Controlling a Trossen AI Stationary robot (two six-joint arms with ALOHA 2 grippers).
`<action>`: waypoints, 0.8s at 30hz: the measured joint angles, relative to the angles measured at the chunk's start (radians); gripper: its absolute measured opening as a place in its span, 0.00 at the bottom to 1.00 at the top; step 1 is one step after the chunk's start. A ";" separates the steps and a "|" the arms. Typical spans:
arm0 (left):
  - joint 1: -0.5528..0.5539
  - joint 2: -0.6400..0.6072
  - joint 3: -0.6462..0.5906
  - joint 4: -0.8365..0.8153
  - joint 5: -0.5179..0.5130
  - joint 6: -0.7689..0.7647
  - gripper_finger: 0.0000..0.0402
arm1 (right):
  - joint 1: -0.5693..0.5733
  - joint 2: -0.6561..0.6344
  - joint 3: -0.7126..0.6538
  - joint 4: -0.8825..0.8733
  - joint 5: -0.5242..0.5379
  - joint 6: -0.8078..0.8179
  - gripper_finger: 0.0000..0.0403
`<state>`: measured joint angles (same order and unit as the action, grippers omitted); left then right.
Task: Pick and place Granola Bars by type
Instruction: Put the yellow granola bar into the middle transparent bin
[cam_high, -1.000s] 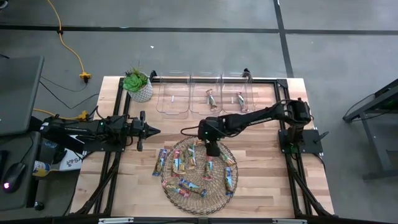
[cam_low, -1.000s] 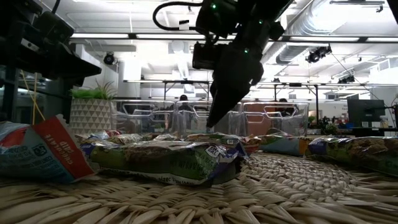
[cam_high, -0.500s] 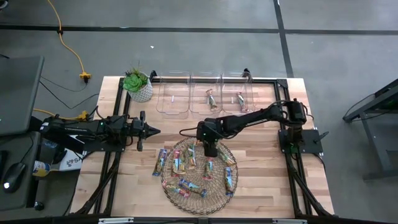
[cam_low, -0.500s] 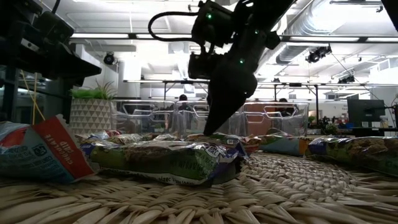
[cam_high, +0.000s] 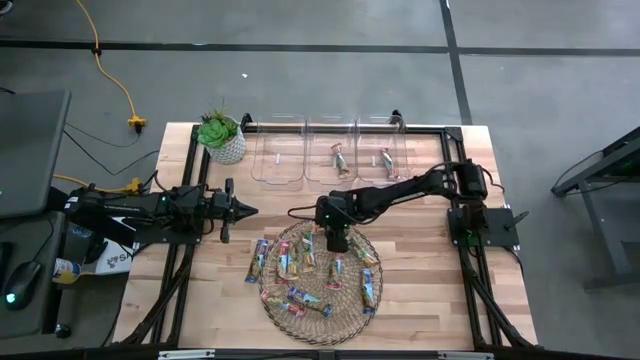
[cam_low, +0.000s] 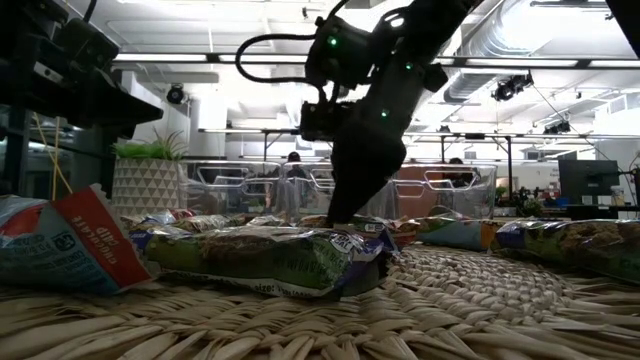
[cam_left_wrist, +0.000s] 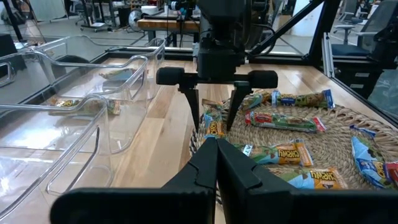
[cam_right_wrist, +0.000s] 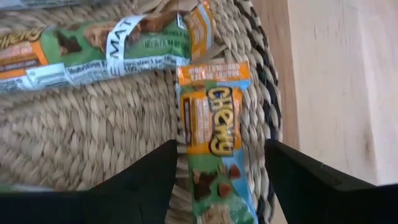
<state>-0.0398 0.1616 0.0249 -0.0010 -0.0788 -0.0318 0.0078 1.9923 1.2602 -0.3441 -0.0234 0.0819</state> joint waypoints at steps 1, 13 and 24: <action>0.000 0.000 0.000 0.000 0.000 0.000 0.00 | 0.000 0.002 0.000 0.000 0.001 0.003 0.57; 0.000 0.000 0.000 0.000 -0.001 0.000 0.00 | -0.004 0.007 0.001 -0.002 -0.023 0.007 0.50; 0.000 0.000 0.000 -0.001 -0.002 0.000 0.00 | -0.004 0.014 0.003 -0.016 -0.027 0.004 0.42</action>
<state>-0.0397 0.1616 0.0249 -0.0017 -0.0807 -0.0319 0.0036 2.0068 1.2629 -0.3603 -0.0504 0.0856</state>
